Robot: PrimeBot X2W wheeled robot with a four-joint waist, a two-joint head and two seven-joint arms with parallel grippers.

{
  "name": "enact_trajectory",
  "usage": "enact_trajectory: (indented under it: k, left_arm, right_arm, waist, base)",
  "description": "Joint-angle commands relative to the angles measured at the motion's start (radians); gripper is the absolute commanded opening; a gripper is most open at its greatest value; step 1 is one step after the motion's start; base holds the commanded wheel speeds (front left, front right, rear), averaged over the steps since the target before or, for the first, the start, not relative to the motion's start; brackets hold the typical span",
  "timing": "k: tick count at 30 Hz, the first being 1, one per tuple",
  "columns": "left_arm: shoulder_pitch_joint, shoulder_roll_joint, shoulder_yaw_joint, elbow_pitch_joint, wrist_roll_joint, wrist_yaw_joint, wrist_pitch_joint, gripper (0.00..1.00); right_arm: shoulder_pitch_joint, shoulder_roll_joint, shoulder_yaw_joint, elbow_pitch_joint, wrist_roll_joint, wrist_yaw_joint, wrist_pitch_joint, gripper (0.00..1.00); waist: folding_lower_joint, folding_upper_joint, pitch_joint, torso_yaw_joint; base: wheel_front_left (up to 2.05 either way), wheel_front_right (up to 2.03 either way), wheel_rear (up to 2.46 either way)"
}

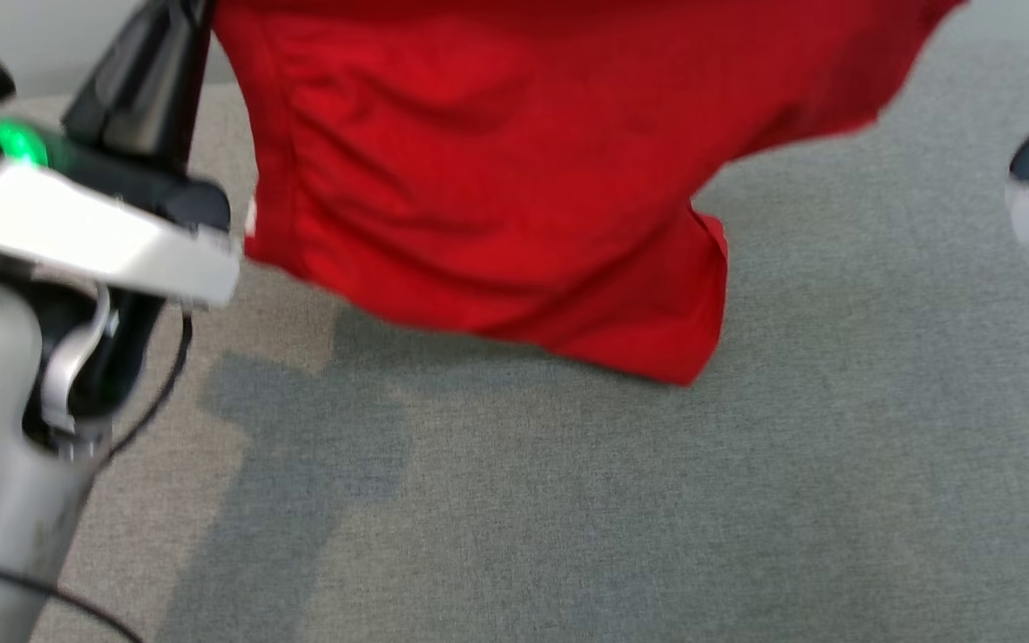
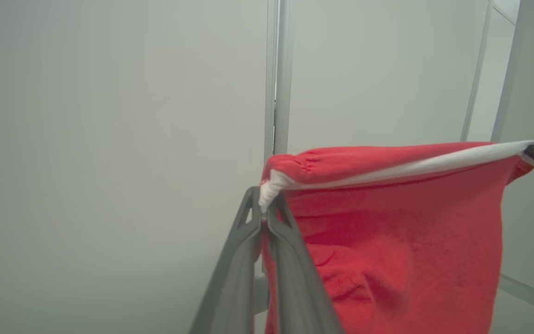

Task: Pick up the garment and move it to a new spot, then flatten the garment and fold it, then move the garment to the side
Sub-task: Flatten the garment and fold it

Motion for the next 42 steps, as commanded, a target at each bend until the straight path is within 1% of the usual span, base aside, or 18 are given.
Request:
enact_trajectory:
  k: [1,7,8,9,13,17,18,20,22,25,28,29,30,32,33,37,39,42]
  left_arm:
    - [-0.064,-0.008,0.006,0.056,0.007,-0.008,-0.01,0.0]
    - [-0.34,-0.082,-0.033,0.366,0.042,-0.077,-0.05,0.0]
    - [-0.39,-0.094,-0.036,0.426,0.048,-0.088,-0.064,0.0]
    - [-0.481,-0.115,-0.04,0.538,0.061,-0.107,-0.092,0.0]
    - [-0.632,-0.148,-0.055,0.741,0.091,-0.15,-0.16,0.0]
    - [-0.71,-0.181,-0.069,0.925,0.089,-0.184,-0.206,0.0]
    - [-0.71,-0.181,-0.069,0.925,0.089,-0.184,-0.206,0.0]
    - [-0.732,-0.198,-0.072,1.003,0.077,-0.201,-0.222,0.0]
    - [-0.748,-0.219,-0.085,1.06,0.071,-0.216,-0.24,0.0]
    - [-0.714,-0.252,-0.111,1.11,0.057,-0.234,-0.281,0.0]
    - [-0.637,-0.282,-0.144,1.13,0.038,-0.242,-0.313,0.0]
    - [-0.535,-0.302,-0.177,1.093,0.009,-0.242,-0.334,0.0]
    - [-0.487,-0.305,-0.186,1.074,-0.008,-0.242,-0.337,0.0]
    - [-0.399,-0.293,-0.208,1.034,-0.02,-0.242,-0.342,0.0]
    - [-0.342,-0.3,-0.219,1.01,-0.037,-0.242,-0.341,0.0]
    - [-0.157,-0.289,-0.248,0.895,-0.074,-0.243,-0.342,0.0]
    - [-0.067,-0.266,-0.275,0.853,-0.086,-0.243,-0.342,0.0]
    - [0.044,-0.227,-0.301,0.788,-0.11,-0.243,-0.332,0.0]
  right_arm:
    - [-0.061,-0.012,0.0,0.059,0.01,-0.001,-0.012,0.0]
    - [-0.337,-0.042,0.082,0.33,0.02,-0.001,-0.063,0.0]
    - [-0.387,-0.04,0.099,0.374,0.021,-0.001,-0.079,0.0]
    - [-0.484,-0.044,0.123,0.467,0.008,-0.002,-0.112,0.0]
    - [-0.645,-0.027,0.165,0.645,-0.016,-0.002,-0.193,0.0]
    - [-0.744,0.001,0.21,0.818,-0.033,-0.002,-0.224,0.0]
    - [-0.744,0.001,0.21,0.818,-0.033,-0.002,-0.224,0.0]
    - [-0.776,0.016,0.227,0.891,-0.028,-0.003,-0.232,0.0]
    - [-0.795,0.026,0.258,0.939,-0.021,-0.003,-0.237,0.0]
    - [-0.771,0.034,0.315,0.973,0.007,-0.002,-0.247,0.0]
    - [-0.692,0.032,0.382,0.972,0.056,0.0,-0.252,0.0]
    - [-0.59,0.01,0.435,0.933,0.123,0.0,-0.26,0.0]
    - [-0.541,0.002,0.451,0.917,0.148,0.0,-0.264,0.0]
    - [-0.451,-0.026,0.471,0.874,0.193,0.0,-0.269,0.0]
    - [-0.393,-0.039,0.476,0.854,0.217,0.0,-0.27,0.0]
    - [-0.189,-0.093,0.496,0.759,0.286,0.0,-0.276,0.0]
    - [-0.09,-0.113,0.504,0.713,0.312,0.0,-0.275,0.0]
    - [0.048,-0.137,0.489,0.64,0.331,0.0,-0.274,0.0]
  waist:
    - [0.0,0.0,0.038,0.005]
    - [0.0,0.0,0.129,0.011]
    - [0.0,0.0,0.14,0.009]
    - [0.0,0.0,0.16,0.004]
    - [0.0,0.0,0.178,-0.008]
    - [0.0,0.0,0.181,-0.015]
    - [0.0,0.0,0.181,-0.015]
    - [0.0,0.0,0.183,-0.017]
    - [0.0,0.0,0.192,-0.014]
    - [0.0,0.0,0.202,-0.006]
    - [0.0,0.0,0.206,0.003]
    - [0.0,0.0,0.207,0.011]
    - [0.0,0.0,0.202,0.014]
    - [0.0,0.0,0.2,0.019]
    - [0.0,0.0,0.19,0.023]
    - [0.0,0.0,0.156,0.034]
    - [0.0,0.0,0.132,0.035]
    - [0.0,0.0,0.095,0.034]
  base:
    - [0.0,0.0,0.0]
    - [0.0,0.0,0.0]
    - [0.0,0.0,0.0]
    - [0.0,0.0,0.0]
    - [0.0,0.0,0.0]
    - [0.0,0.0,0.0]
    - [0.0,0.0,0.0]
    - [0.0,0.0,0.0]
    - [0.0,0.0,0.0]
    - [0.0,0.0,0.0]
    - [0.0,0.0,0.0]
    - [0.0,0.0,0.0]
    - [0.0,0.0,0.0]
    - [0.0,0.0,0.0]
    - [0.0,0.0,0.0]
    - [0.0,0.0,0.0]
    - [0.0,0.0,0.0]
    - [0.0,0.0,0.0]
